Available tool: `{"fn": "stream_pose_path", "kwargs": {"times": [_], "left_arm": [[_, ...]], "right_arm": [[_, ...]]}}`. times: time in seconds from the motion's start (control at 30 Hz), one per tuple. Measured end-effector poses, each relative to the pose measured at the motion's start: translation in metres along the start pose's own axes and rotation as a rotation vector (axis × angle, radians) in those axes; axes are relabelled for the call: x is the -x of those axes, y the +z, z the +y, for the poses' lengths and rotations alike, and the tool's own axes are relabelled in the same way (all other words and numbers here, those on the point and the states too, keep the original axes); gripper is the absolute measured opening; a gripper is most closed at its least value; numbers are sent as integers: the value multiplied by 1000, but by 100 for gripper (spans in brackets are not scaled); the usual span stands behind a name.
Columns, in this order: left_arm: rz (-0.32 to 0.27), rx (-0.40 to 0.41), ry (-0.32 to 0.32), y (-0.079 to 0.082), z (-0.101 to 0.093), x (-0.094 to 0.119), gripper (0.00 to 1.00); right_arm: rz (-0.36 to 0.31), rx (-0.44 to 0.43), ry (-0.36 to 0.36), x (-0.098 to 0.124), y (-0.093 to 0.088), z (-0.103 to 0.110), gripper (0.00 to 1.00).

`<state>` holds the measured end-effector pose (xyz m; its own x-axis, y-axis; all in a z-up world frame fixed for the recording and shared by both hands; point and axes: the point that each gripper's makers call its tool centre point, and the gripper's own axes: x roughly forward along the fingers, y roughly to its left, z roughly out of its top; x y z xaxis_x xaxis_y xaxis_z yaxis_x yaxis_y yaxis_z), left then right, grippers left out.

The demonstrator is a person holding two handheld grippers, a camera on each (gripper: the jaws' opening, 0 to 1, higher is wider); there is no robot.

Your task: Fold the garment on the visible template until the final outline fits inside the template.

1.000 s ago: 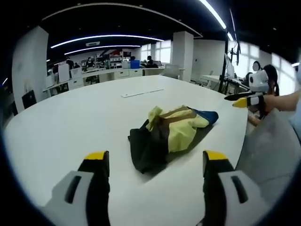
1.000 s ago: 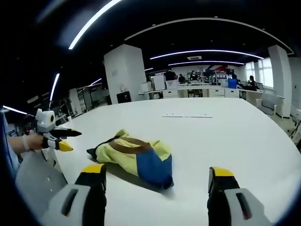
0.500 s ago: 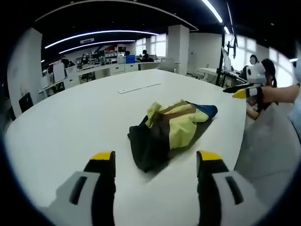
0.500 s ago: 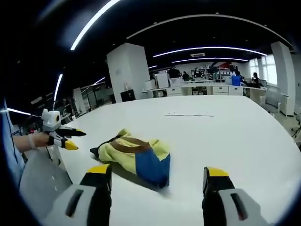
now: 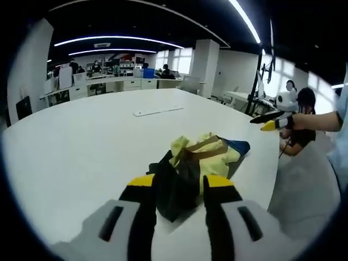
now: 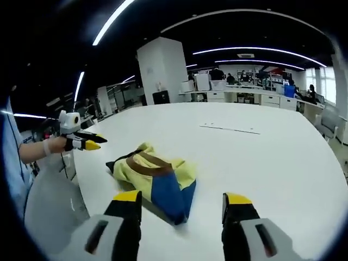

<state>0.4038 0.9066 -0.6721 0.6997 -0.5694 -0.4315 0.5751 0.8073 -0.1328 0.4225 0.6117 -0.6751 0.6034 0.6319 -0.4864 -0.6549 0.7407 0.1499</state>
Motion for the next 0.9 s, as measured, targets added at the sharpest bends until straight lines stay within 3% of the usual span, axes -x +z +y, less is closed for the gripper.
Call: {"fn": "stream_pose_path", "kwargs": {"times": [0.13,0.43,0.67,0.8,0.9], "left_arm": [[36,15,-26,-7,-1,-13,24],[116,65,-74,-27,-8,-35,15],[143,87,-56,-36,-2,-45,11],[169,116,-48,-44,3,-45,0],[176,138,-51,-47,3,-46,0]], "right_arm": [[43,-2,59,-17,-6,0,51],[126,23,112,-36,-22,4,38],[160,13,122,-44,-32,3,29],[160,-11,121,-48,-34,2,23],[165,-15,120,-51,-34,2,23]]}}
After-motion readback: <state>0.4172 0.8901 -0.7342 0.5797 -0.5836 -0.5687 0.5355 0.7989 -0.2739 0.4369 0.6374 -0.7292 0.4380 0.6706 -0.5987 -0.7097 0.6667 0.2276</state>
